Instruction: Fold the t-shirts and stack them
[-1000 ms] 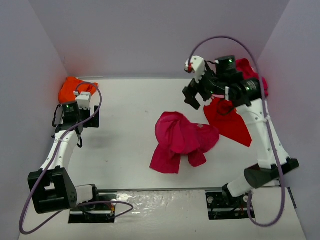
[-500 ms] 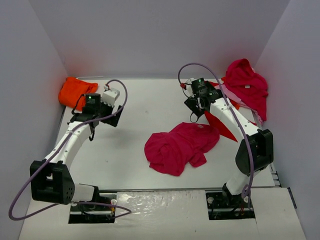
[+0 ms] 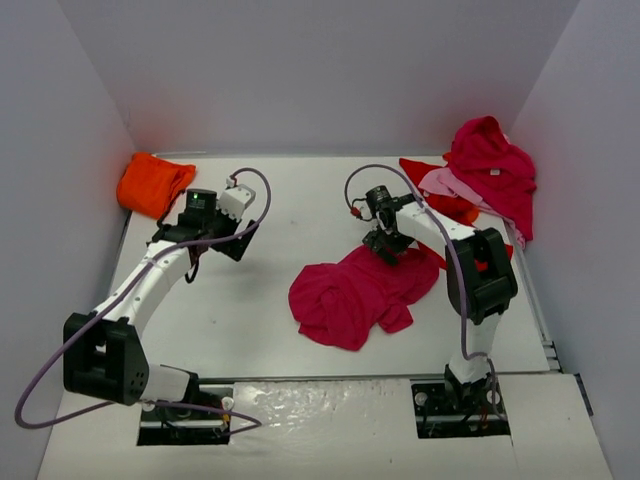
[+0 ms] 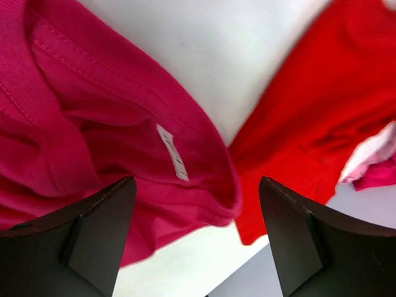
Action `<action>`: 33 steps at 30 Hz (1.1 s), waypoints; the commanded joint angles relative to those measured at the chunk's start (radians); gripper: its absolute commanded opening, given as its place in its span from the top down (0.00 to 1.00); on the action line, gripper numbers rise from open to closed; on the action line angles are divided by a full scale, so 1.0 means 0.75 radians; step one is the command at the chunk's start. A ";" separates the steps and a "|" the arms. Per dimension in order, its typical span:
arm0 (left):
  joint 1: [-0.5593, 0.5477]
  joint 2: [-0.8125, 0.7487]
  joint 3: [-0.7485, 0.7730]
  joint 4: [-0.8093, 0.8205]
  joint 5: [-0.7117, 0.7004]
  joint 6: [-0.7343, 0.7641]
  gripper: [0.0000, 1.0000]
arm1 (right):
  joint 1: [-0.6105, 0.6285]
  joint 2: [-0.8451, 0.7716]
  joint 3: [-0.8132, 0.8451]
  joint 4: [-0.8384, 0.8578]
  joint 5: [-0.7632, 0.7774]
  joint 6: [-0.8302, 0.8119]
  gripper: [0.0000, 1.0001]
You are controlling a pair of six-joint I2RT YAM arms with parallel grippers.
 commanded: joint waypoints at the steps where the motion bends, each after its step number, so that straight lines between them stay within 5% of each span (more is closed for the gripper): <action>1: -0.045 0.017 0.016 0.042 -0.022 0.028 0.03 | 0.004 0.077 0.042 -0.060 -0.054 0.010 0.22; 4: -0.062 0.027 0.018 0.033 -0.035 0.035 0.03 | 0.010 0.166 0.086 -0.100 -0.107 0.008 0.28; 5: -0.066 0.027 0.016 0.033 -0.038 0.036 0.03 | 0.019 0.205 0.100 -0.108 -0.118 0.006 0.37; 6: -0.068 0.025 0.013 0.034 -0.039 0.036 0.03 | 0.030 0.242 0.112 -0.113 -0.125 0.002 0.48; 8: -0.071 0.026 0.010 0.038 -0.043 0.038 0.03 | 0.049 0.283 0.144 -0.119 -0.139 -0.008 0.93; 9: -0.072 0.027 0.008 0.036 -0.045 0.036 0.03 | 0.064 0.302 0.155 -0.118 -0.133 -0.007 1.00; 16: -0.080 0.044 0.007 0.038 -0.060 0.042 0.03 | 0.172 0.233 0.279 -0.125 -0.133 0.008 1.00; 22: -0.105 0.089 0.027 0.036 -0.106 0.041 0.03 | 0.483 0.033 0.441 -0.175 -0.101 0.009 1.00; 33: -0.107 0.141 0.165 0.008 -0.300 0.033 0.03 | 0.491 -0.176 0.749 -0.156 -0.015 -0.113 1.00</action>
